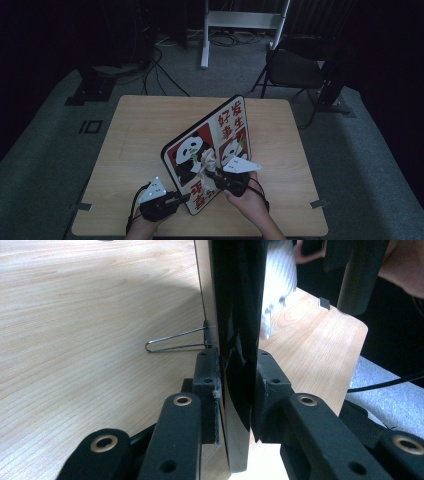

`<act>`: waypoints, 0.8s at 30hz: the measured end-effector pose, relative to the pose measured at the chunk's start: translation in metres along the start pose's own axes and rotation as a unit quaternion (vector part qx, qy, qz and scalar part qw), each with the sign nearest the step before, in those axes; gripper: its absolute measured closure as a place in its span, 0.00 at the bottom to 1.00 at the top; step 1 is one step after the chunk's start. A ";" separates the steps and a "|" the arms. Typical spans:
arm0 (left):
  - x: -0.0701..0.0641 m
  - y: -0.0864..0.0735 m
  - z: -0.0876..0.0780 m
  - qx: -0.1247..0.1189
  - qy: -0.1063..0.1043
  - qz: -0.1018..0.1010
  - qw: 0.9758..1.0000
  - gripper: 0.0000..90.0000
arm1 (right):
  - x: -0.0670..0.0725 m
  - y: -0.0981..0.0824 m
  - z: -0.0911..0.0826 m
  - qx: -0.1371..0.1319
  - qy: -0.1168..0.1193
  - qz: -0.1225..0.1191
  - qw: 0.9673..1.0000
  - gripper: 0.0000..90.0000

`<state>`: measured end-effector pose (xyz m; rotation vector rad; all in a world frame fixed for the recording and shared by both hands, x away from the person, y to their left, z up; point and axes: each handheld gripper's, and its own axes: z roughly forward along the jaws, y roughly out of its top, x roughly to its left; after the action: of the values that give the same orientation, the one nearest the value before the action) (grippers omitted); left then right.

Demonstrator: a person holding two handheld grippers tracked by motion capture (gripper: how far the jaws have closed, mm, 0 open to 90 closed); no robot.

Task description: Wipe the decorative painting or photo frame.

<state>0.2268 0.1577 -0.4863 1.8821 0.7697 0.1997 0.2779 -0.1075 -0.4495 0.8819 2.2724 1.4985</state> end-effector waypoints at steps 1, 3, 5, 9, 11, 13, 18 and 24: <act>0.000 0.000 0.000 0.000 0.000 0.000 1.000 0.86 | -0.001 -0.003 0.000 0.003 -0.001 0.000 1.000 0.88; 0.000 0.000 0.000 0.000 0.000 0.000 1.000 0.86 | -0.002 -0.009 0.001 0.012 -0.002 0.004 1.000 0.88; 0.000 0.000 0.000 0.000 0.000 0.000 1.000 0.86 | -0.002 -0.015 0.002 0.019 -0.002 0.007 1.000 0.88; 0.000 0.000 0.000 0.000 0.000 0.000 1.000 0.86 | -0.003 -0.027 0.003 0.030 -0.002 0.018 0.999 0.88; 0.000 0.000 0.000 0.000 0.000 0.000 1.000 0.86 | -0.004 -0.032 0.004 0.034 -0.002 0.024 0.999 0.88; -0.001 0.000 0.000 0.000 0.001 0.000 1.000 0.86 | -0.005 -0.037 0.005 0.040 -0.004 0.026 0.999 0.88; -0.001 0.000 0.000 -0.001 0.000 0.000 1.000 0.86 | -0.006 -0.048 0.007 0.053 -0.007 0.032 0.998 0.88; -0.001 -0.001 0.001 -0.003 0.002 0.000 1.000 0.86 | -0.009 -0.064 0.009 0.073 -0.011 0.043 0.996 0.88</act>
<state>0.2259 0.1568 -0.4871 1.8773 0.7704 0.2045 0.2682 -0.1241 -0.5122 1.0449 2.3802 1.3625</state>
